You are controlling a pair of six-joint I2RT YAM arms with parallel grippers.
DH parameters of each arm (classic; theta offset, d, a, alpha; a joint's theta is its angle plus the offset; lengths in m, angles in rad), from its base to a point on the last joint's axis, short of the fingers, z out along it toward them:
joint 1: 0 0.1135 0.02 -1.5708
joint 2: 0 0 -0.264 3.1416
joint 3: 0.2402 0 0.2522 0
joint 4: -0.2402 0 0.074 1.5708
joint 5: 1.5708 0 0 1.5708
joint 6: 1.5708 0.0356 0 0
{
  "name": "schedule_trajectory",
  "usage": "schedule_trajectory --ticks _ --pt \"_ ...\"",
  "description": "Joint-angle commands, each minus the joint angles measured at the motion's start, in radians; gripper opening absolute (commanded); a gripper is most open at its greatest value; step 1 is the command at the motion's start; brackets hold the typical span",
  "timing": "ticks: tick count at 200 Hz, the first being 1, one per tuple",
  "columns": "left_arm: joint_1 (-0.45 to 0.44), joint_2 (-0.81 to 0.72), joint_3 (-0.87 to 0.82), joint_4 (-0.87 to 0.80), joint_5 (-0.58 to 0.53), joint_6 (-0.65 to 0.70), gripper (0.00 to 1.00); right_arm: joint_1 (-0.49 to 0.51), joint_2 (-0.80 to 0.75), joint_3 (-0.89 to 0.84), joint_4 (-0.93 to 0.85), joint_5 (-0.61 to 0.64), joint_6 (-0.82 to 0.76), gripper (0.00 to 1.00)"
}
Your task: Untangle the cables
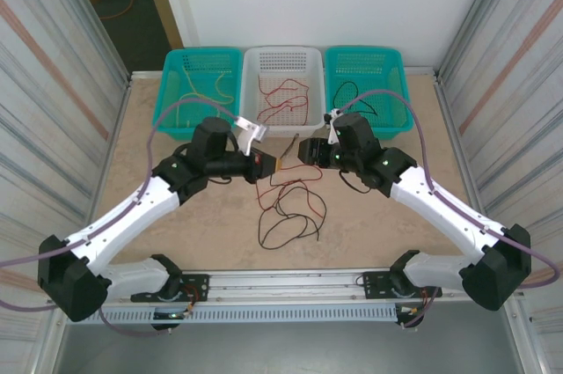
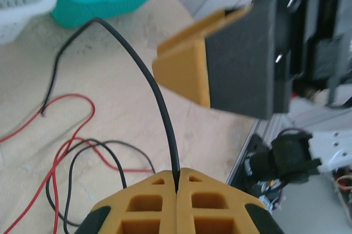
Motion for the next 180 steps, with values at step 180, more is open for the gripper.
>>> schedule_trajectory --ticks 180 --pt "0.073 -0.041 0.252 0.434 0.239 -0.177 0.0 0.046 -0.183 0.096 0.147 -0.115 -0.079 0.72"
